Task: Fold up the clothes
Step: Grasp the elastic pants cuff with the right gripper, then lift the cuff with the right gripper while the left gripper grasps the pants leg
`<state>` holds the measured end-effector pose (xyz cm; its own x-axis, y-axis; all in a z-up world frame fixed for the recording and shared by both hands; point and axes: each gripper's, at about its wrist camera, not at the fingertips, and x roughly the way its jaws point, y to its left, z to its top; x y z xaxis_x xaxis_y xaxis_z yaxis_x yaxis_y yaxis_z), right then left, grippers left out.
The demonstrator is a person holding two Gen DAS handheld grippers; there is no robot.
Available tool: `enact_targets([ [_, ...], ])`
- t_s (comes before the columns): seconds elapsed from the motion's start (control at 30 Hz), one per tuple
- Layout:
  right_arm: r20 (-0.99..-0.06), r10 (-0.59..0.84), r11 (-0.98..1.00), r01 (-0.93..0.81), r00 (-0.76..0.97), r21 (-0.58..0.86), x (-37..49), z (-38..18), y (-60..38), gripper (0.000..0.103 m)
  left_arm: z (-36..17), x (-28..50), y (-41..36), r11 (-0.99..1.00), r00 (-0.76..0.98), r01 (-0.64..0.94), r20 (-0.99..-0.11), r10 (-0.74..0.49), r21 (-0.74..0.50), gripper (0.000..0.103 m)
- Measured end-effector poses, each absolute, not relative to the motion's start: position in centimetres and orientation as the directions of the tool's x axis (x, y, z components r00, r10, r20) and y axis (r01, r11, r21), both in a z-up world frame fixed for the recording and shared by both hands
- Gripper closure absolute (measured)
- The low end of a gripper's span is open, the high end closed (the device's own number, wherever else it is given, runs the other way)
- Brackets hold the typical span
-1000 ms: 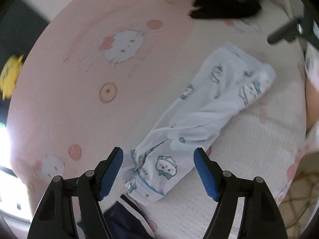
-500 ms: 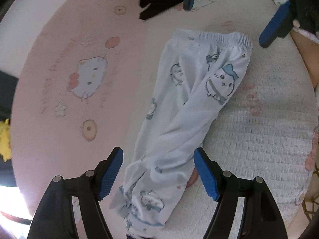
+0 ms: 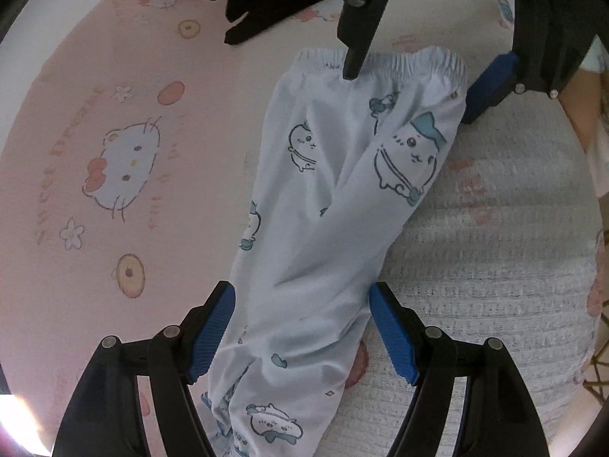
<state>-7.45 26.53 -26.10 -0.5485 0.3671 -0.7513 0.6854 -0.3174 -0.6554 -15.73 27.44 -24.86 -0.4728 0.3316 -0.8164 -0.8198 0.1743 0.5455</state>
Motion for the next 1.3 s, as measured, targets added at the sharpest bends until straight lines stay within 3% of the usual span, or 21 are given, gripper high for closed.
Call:
enact_targets([
  [0.03,-0.750,0.355,-0.315,0.683,-0.558,-0.658,-7.4,-26.0,26.5,0.034,-24.9,-16.0,27.6,0.169,-0.459,-0.831,-0.825,0.329,0.530,0.032],
  [0.07,-0.750,0.343,-0.319,0.681,-0.565,-0.659,-7.4,-25.9,26.6,0.046,-24.8,-16.4,27.8,0.154,-0.436,-0.851,-0.839,0.324,0.502,0.034],
  [0.1,-0.755,0.334,-0.330,0.680,-0.565,-0.655,-7.5,-25.7,26.6,0.064,-24.7,-16.8,28.0,0.139,-0.413,-0.870,-0.853,0.319,0.473,0.039],
  [0.13,-0.763,0.330,-0.348,0.680,-0.556,-0.646,-7.7,-25.5,26.6,0.071,-24.6,-17.4,28.2,0.116,-0.375,-0.898,-0.874,0.309,0.425,0.055],
  [0.17,-0.772,0.323,-0.367,0.679,-0.548,-0.636,-7.9,-25.3,26.7,0.077,-24.4,-18.1,28.5,0.078,-0.324,-0.930,-0.899,0.293,0.360,0.063],
  [0.2,-0.780,0.314,-0.387,0.678,-0.540,-0.625,-8.2,-25.0,26.8,0.079,-24.2,-19.0,28.7,0.033,-0.281,-0.953,-0.917,0.285,0.302,0.064],
  [0.27,-0.824,0.273,-0.461,0.684,-0.497,-0.565,-8.9,-24.2,27.4,0.081,-23.6,-20.9,28.9,-0.056,-0.206,-0.978,-0.937,0.282,0.199,0.072],
  [0.37,-0.877,0.204,-0.595,0.657,-0.435,-0.464,-10.7,-22.5,28.8,0.083,-22.7,-23.6,29.0,-0.178,-0.102,-0.983,-0.951,0.292,0.051,0.074],
  [0.63,-0.937,-0.005,-0.887,0.435,-0.349,-0.157,-15.7,-18.4,34.9,0.083,-20.7,-27.3,28.4,-0.337,0.028,-0.929,-0.939,0.344,-0.151,0.075],
  [0.83,-0.935,-0.197,-0.962,0.240,-0.294,0.127,-18.2,-17.7,39.3,0.083,-21.1,-28.2,28.8,-0.346,0.049,-0.923,-0.943,0.328,-0.168,0.075],
  [1.1,-0.864,-0.350,-0.924,-0.022,-0.362,0.383,-19.5,-18.6,42.7,0.082,-21.4,-30.5,28.8,-0.437,0.099,-0.864,-0.935,0.340,-0.250,0.075],
  [1.2,-0.843,-0.384,-0.874,-0.147,-0.376,0.464,-19.6,-19.6,44.1,0.082,-21.1,-31.0,29.0,-0.454,0.082,-0.857,-0.934,0.349,-0.245,0.075],
  [1.3,-0.859,-0.336,-0.869,-0.223,-0.387,0.441,-19.7,-20.4,45.0,0.082,-21.8,-32.0,29.5,-0.480,0.077,-0.844,-0.940,0.334,-0.240,0.075],
])
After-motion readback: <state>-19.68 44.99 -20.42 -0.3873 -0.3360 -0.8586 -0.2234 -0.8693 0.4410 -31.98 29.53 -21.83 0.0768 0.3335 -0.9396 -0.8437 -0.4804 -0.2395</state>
